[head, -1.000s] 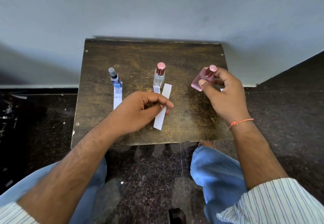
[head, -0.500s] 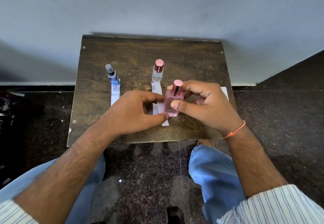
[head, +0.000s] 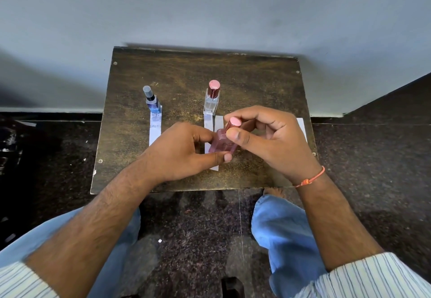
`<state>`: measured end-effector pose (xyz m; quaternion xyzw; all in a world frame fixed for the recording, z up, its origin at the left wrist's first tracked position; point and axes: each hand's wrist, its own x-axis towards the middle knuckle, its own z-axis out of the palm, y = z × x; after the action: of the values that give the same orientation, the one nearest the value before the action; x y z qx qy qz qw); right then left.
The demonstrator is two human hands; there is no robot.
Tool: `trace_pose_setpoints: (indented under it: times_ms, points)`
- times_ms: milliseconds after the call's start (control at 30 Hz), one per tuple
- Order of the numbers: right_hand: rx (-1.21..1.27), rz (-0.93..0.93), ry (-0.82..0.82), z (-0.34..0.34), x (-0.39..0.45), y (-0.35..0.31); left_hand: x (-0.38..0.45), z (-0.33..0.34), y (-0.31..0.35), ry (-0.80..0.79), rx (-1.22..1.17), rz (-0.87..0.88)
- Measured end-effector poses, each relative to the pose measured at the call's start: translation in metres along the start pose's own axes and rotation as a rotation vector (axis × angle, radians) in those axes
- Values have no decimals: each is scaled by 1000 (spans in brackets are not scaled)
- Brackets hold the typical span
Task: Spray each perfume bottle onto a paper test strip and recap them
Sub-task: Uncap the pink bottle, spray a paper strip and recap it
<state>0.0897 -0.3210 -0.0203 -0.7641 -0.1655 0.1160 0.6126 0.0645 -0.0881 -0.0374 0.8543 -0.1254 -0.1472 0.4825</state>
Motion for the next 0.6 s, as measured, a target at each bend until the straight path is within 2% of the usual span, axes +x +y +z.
trace_pose_setpoints:
  times_ms: [100,200,333,467,600]
  points:
    - [-14,-27,19,1,0,0,0,0,0,-14,-5,6]
    - [82,-17,50,-1,0,-2,0,1,-5,-21,-26,-11]
    - [132,-9,148,-7,3,-2,0,2,-8,-31,-6,-5]
    - [6,113,391,-20,9,14,-2,0,-7,-15,-32,-26]
    - [-365,242,526,-40,9,27,-3,-2,-5,-16,-50,-19]
